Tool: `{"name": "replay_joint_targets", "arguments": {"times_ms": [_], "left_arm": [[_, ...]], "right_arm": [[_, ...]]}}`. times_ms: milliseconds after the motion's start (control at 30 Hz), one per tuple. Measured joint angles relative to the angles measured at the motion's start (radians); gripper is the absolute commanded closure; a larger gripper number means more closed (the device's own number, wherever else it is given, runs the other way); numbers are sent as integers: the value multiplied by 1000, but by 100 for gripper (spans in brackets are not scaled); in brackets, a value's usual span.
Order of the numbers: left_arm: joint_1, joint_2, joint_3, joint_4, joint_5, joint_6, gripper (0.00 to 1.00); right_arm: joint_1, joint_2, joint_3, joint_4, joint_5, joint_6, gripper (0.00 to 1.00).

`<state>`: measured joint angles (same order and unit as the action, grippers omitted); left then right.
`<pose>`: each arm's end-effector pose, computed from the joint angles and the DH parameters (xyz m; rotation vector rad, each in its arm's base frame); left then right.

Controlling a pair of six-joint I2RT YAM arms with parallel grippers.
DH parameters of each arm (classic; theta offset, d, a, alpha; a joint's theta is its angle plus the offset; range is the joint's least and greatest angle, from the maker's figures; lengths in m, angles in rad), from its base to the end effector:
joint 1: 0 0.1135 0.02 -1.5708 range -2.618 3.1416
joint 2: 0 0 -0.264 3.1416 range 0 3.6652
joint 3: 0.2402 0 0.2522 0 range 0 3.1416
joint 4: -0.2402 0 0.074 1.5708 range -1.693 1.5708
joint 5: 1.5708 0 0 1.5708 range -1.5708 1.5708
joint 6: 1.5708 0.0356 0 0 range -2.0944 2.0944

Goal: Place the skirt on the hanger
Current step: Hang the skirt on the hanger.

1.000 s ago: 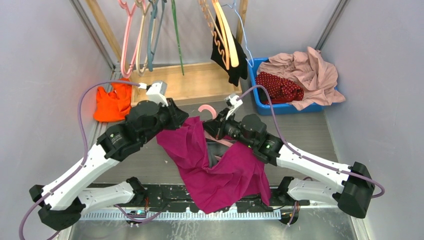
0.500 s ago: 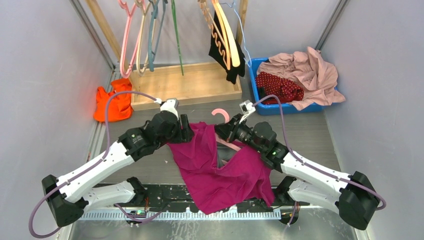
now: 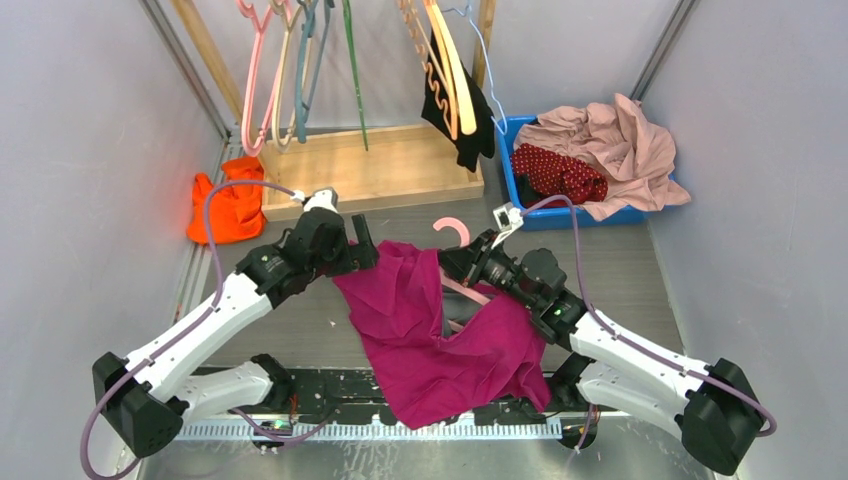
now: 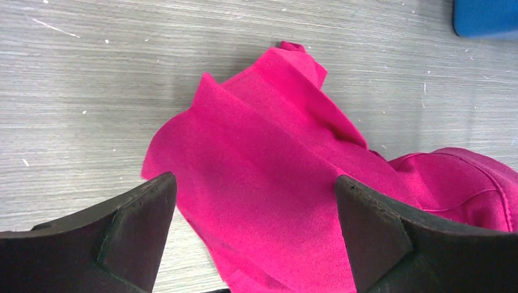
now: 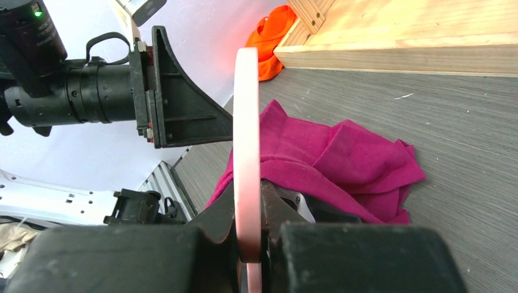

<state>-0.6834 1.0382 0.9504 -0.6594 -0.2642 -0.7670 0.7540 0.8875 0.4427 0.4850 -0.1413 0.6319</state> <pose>0.1724 -0.1284 0.3056 -0.2318 2.3153 -0.4420 0.1492 0.1470 0.2714 -0.2227 1.6446 1.1908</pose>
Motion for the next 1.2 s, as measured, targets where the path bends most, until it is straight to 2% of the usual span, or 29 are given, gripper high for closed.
{"name": "replay_joint_targets", "arguments": {"times_ms": [300,400,567,833,900,1100,1200], "left_arm": [[91,-19,-5,0,67,-4,1],[91,-38,-23,18,107,-7,4],[91,-186,-122,63,204,1,8],[76,-236,-117,86,293,60,10],[54,-229,-109,85,312,78,9],[-135,-112,-21,84,290,157,8],[-188,-72,5,81,267,191,9]], "right_arm": [[-24,-13,-3,6,-22,12,99],[-29,-13,-3,8,-23,16,99],[-36,-9,-3,14,-30,23,99],[-38,15,-6,37,-33,30,99],[-38,21,-8,42,-34,30,99],[-38,44,-8,53,-36,36,99],[-38,45,-8,56,-37,37,99]]}}
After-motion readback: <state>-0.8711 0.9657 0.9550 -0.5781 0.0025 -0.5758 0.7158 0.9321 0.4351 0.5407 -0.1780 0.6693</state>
